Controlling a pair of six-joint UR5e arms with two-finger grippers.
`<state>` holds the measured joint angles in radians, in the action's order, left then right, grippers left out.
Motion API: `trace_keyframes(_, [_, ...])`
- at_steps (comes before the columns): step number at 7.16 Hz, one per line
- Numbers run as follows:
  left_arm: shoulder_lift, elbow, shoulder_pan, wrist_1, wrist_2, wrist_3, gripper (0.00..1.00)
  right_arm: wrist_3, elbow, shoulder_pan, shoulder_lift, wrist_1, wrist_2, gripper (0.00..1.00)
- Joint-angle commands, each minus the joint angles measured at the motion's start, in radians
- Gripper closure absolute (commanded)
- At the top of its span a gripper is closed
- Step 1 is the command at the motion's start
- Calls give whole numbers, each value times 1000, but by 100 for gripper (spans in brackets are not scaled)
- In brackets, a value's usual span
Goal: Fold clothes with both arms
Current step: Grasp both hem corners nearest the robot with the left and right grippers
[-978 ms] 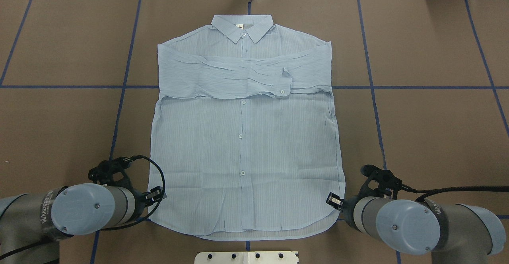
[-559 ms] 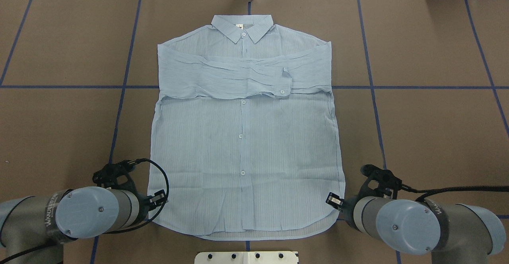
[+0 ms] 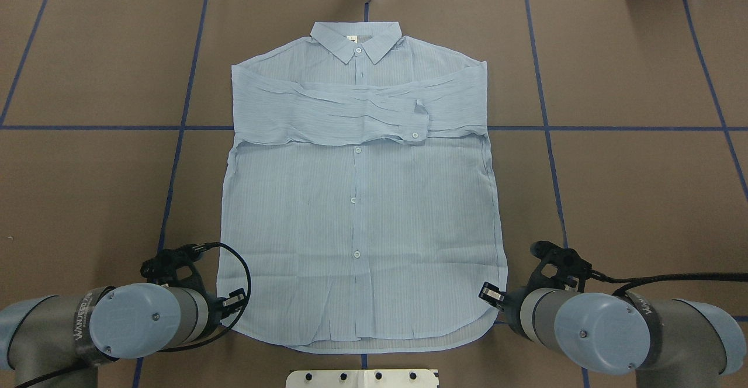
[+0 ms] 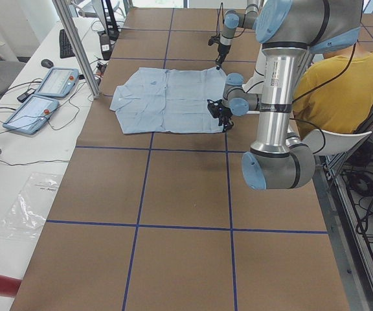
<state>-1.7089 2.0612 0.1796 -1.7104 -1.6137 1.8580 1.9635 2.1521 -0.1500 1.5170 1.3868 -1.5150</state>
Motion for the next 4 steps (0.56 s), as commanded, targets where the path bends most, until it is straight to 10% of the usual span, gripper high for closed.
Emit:
trace_keyframes(1, [0, -1, -9, 0, -14, 1, 60, 0, 3, 0, 2, 0, -1, 100])
trace_keyframes(3, [0, -1, -9, 0, -26, 3, 100, 0, 3, -2, 2, 0, -1, 100])
trace_keyframes(4, [0, -1, -11, 0, -29, 1, 100, 0, 3, 0, 2, 1, -1, 100])
